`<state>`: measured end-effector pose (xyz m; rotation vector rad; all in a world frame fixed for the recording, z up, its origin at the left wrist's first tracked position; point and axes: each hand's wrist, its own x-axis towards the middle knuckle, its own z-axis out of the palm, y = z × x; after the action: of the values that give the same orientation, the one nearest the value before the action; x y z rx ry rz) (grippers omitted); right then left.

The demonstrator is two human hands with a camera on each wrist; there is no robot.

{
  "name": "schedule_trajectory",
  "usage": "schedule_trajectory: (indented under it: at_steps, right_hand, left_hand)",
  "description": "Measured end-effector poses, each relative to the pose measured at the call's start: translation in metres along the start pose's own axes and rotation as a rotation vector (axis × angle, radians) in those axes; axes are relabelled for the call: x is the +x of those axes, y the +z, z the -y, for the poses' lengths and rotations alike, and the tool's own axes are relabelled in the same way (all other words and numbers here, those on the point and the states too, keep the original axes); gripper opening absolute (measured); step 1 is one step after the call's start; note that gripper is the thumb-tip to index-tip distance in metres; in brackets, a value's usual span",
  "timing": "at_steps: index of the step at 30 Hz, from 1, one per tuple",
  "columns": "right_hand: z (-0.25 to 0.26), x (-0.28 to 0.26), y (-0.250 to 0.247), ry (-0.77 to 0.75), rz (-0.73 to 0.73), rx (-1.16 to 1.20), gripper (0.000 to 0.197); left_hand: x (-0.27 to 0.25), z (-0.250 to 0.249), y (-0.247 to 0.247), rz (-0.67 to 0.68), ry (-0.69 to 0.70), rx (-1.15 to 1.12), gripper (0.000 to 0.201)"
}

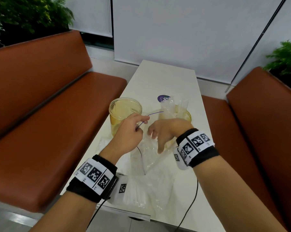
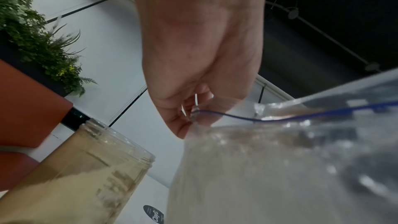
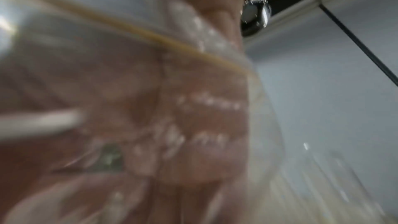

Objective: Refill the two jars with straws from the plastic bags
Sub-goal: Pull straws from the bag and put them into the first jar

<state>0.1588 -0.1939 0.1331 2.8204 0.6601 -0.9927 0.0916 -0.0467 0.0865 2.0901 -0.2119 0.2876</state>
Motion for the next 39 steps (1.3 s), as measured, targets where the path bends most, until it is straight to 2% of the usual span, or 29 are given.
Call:
schedule_trajectory:
  at_steps: [3, 9, 13, 16, 18, 20, 22, 24, 28, 30, 32, 35, 39]
  right_hand:
    - [0.001, 0.009, 0.019, -0.068, 0.062, 0.039, 0.08]
    - [-0.015, 0.013, 0.041, -0.053, 0.057, 0.17, 0.08]
    - [-0.019, 0.014, 0.048, -0.12, 0.001, 0.356, 0.065]
    - [-0.018, 0.01, 0.047, -0.128, -0.121, 0.549, 0.068]
    - [-0.017, 0.008, 0.042, -0.205, -0.219, 0.681, 0.057]
    - [-0.012, 0.003, 0.035, -0.29, -0.277, 0.781, 0.055]
    - [-0.008, -0.003, 0.031, -0.323, -0.317, 0.842, 0.041]
    - [-0.004, -0.013, 0.027, -0.373, -0.368, 0.884, 0.023]
    - [0.01, -0.039, 0.006, -0.534, -0.541, 0.961, 0.017]
    - [0.014, -0.053, -0.014, -0.586, -0.637, 1.024, 0.025]
    - [0.013, -0.066, -0.037, -0.66, -0.708, 1.148, 0.03]
    - [0.005, -0.085, -0.074, -0.749, -0.812, 1.346, 0.028]
    - [-0.021, -0.11, -0.112, -0.839, -1.12, 1.412, 0.025]
  left_hand:
    - [-0.001, 0.005, 0.001, 0.007, 0.024, -0.02, 0.057]
    - [-0.004, 0.014, -0.004, -0.015, -0.006, -0.038, 0.053]
    - [-0.004, 0.013, -0.006, -0.023, -0.039, -0.087, 0.051]
    - [-0.004, 0.01, -0.006, -0.026, -0.069, -0.12, 0.049]
    - [-0.004, 0.01, -0.005, -0.038, -0.095, -0.14, 0.045]
    - [-0.004, 0.009, -0.004, -0.056, -0.146, -0.18, 0.038]
    - [-0.004, 0.007, -0.003, -0.081, -0.191, -0.233, 0.032]
    - [-0.004, 0.003, -0.004, -0.105, -0.216, -0.28, 0.035]
    - [-0.003, 0.001, -0.004, -0.127, -0.269, -0.329, 0.036]
    - [-0.003, 0.002, -0.003, -0.133, -0.294, -0.354, 0.035]
    - [-0.004, 0.0, -0.004, -0.14, -0.31, -0.355, 0.034]
    - [-0.005, -0.003, -0.004, -0.138, -0.315, -0.324, 0.034]
    - [-0.005, 0.001, -0.004, -0.122, -0.329, -0.285, 0.034]
